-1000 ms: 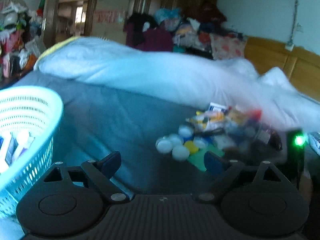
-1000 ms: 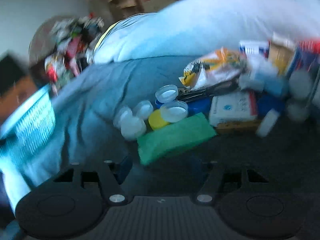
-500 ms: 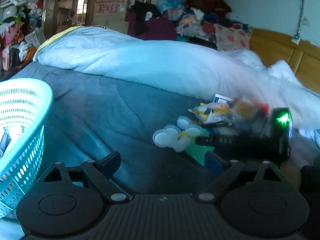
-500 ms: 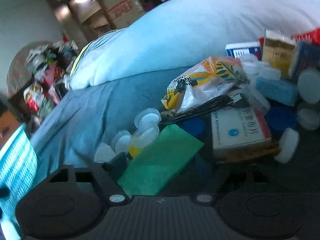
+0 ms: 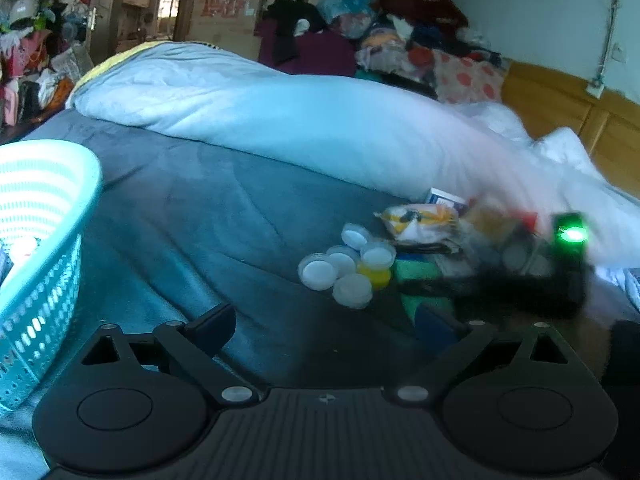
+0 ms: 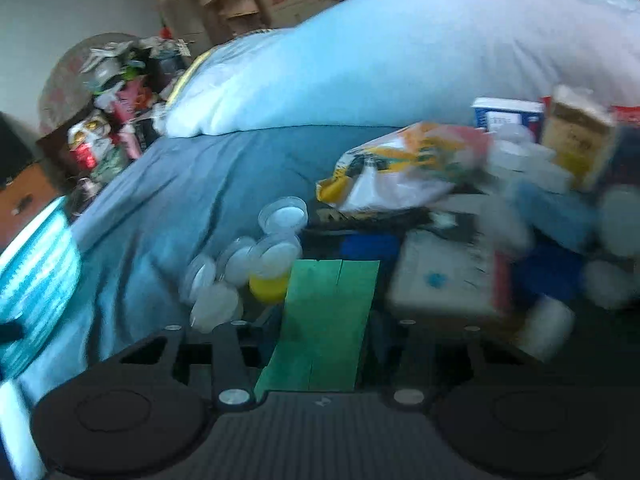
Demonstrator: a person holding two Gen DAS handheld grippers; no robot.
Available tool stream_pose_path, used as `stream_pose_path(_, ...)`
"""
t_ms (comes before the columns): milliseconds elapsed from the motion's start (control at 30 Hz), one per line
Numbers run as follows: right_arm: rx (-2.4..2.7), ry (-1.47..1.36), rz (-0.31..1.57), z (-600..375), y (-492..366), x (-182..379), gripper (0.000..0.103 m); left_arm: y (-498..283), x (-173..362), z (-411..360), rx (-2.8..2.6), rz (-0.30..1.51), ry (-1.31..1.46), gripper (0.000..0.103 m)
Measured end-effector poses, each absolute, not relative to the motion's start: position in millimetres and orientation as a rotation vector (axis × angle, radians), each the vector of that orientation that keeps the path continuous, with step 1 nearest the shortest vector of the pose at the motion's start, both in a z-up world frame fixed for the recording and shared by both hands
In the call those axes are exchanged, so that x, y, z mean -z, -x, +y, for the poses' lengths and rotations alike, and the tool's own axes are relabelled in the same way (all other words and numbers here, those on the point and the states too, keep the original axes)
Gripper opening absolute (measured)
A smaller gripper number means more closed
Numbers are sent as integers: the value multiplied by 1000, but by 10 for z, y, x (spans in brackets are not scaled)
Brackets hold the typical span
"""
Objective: Organize objects
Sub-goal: 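Grasp a clear cap with the left gripper while the right grasps the green cloth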
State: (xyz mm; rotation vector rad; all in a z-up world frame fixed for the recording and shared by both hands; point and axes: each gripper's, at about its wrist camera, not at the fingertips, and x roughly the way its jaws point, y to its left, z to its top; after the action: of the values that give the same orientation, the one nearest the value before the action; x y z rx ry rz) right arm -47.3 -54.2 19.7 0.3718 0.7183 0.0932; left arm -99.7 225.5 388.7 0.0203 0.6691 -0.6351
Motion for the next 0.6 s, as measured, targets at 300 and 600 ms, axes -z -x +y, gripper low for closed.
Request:
stream_pose_path(300,-78,-276,748,-971,1388,-322,62,736,-3479,1597,737,626,-109,84)
stream_pose_path(600,-122,-297,709,-1098,1542,-212,67,148,-3175,1261,549,654,-30,74)
